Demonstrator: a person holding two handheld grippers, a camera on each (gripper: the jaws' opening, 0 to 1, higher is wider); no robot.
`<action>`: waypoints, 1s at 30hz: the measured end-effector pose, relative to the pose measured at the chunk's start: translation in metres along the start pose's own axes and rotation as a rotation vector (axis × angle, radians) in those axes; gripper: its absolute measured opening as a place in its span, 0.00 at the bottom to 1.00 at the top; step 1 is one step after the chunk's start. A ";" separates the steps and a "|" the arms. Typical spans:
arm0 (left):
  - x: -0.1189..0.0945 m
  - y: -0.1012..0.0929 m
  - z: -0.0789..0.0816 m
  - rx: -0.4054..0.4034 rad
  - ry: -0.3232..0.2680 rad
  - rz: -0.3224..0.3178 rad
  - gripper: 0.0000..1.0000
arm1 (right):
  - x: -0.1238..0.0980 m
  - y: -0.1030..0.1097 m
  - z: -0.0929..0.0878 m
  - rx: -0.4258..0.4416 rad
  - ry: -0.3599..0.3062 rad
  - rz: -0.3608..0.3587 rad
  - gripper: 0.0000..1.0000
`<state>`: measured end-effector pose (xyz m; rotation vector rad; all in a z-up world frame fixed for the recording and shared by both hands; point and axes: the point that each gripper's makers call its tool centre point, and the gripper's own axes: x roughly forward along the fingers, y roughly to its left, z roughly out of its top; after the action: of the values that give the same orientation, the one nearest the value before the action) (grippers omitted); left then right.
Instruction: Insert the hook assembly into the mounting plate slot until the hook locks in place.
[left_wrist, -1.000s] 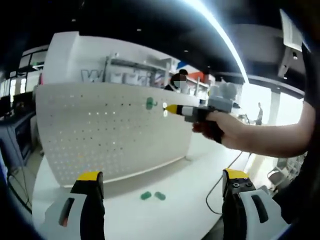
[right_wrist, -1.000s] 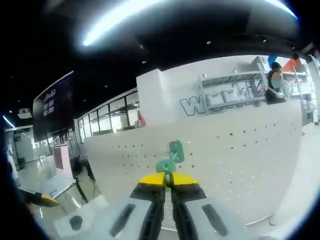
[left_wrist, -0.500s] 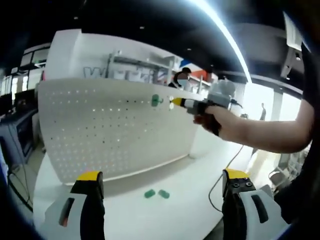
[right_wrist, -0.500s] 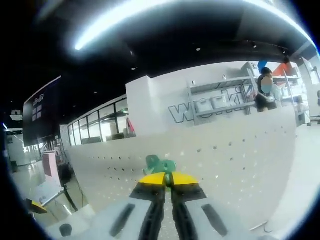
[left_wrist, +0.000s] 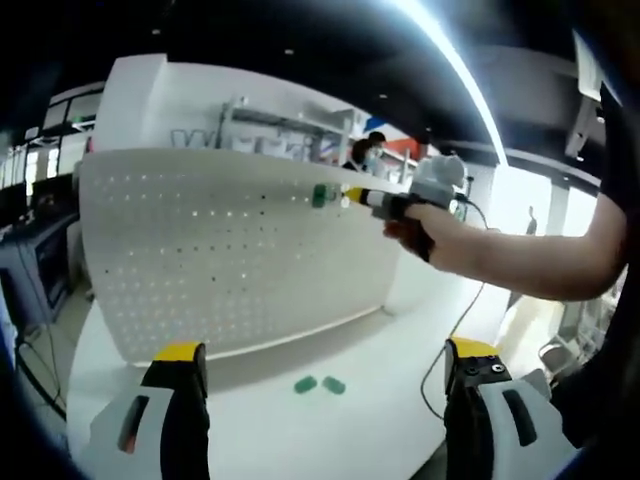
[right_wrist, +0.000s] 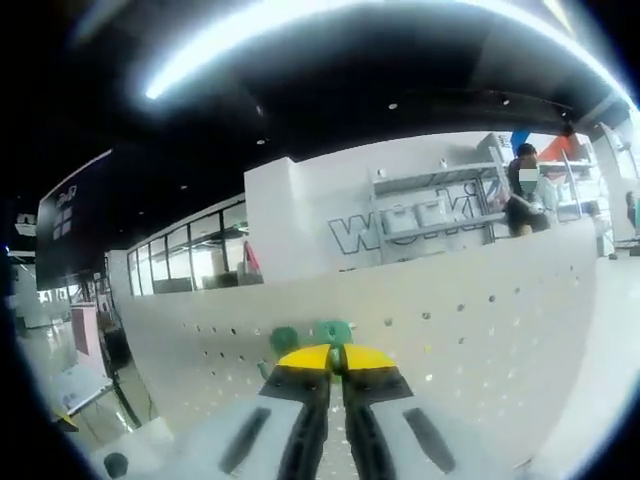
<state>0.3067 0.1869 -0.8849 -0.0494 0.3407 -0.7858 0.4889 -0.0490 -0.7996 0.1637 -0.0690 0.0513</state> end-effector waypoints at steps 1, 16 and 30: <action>0.000 0.000 -0.001 -0.002 0.002 0.000 1.00 | 0.001 -0.002 0.000 -0.015 -0.004 -0.006 0.01; 0.005 0.005 -0.003 -0.007 0.017 0.001 0.98 | 0.011 -0.009 -0.005 -0.026 -0.041 -0.029 0.01; 0.003 0.001 -0.007 -0.009 0.025 -0.007 0.97 | 0.015 -0.010 -0.008 -0.100 0.030 -0.093 0.01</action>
<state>0.3075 0.1861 -0.8924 -0.0496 0.3684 -0.7921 0.5045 -0.0570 -0.8075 0.0655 -0.0344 -0.0422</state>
